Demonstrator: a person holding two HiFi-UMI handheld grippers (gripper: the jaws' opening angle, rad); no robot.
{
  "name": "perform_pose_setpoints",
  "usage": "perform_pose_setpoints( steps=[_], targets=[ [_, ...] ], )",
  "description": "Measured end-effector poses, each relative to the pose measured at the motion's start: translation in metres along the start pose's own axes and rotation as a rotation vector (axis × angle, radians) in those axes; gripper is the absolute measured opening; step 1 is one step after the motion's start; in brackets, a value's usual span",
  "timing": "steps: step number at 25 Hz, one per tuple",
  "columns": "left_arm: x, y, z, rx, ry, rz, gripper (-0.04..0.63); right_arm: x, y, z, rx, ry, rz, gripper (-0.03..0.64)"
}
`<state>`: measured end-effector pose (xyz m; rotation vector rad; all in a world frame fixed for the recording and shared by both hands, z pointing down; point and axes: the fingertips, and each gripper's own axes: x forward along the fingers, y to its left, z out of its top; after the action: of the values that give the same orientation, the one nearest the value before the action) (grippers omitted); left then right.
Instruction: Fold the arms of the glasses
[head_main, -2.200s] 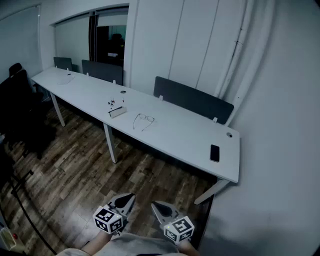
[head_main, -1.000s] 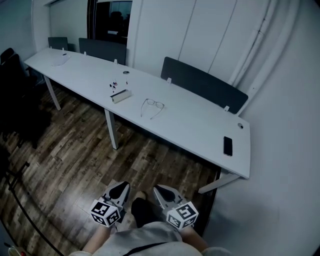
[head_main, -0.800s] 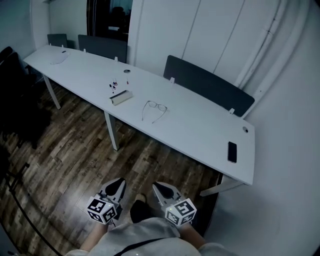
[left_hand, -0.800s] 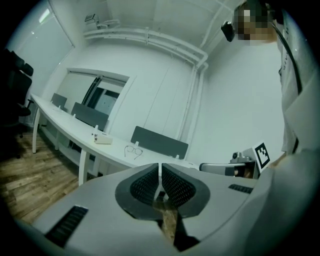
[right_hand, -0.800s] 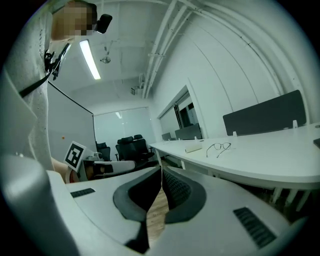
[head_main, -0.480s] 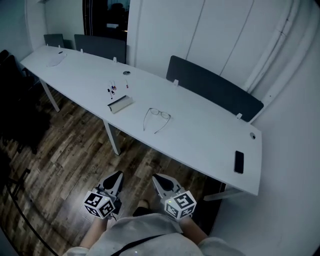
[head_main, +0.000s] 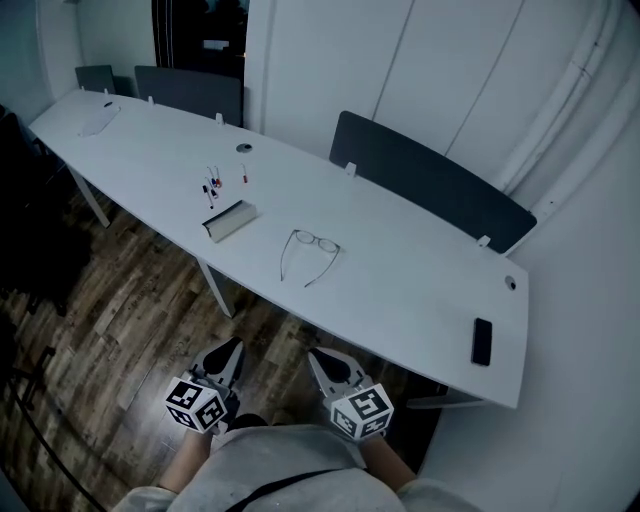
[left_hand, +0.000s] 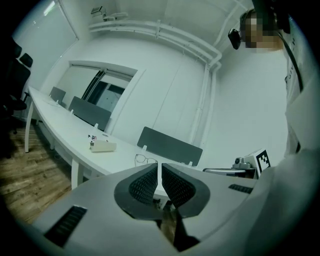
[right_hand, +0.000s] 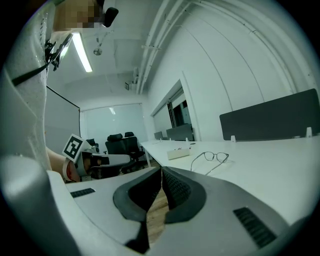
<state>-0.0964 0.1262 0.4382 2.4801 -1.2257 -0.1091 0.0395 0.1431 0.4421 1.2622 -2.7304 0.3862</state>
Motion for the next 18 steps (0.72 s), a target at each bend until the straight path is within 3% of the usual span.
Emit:
perform_pose_setpoints(
  steps=[5, 11, 15, 18],
  targets=[
    [0.022, 0.007, 0.007, 0.035, 0.023, -0.021, 0.018, 0.017, -0.012, 0.004, -0.006, 0.005, -0.005, 0.020],
    [0.074, 0.030, 0.013, 0.169, 0.094, -0.073, 0.023, 0.049, -0.045, 0.008, -0.092, 0.037, -0.056, 0.020],
    [0.121, 0.062, 0.014, 0.262, 0.172, -0.103, 0.132, 0.071, -0.083, 0.009, -0.126, 0.095, -0.137, 0.020],
    [0.155, 0.092, 0.020, 0.343, 0.230, -0.112, 0.170, 0.089, -0.116, 0.009, -0.146, 0.140, -0.221, 0.020]
  ],
)
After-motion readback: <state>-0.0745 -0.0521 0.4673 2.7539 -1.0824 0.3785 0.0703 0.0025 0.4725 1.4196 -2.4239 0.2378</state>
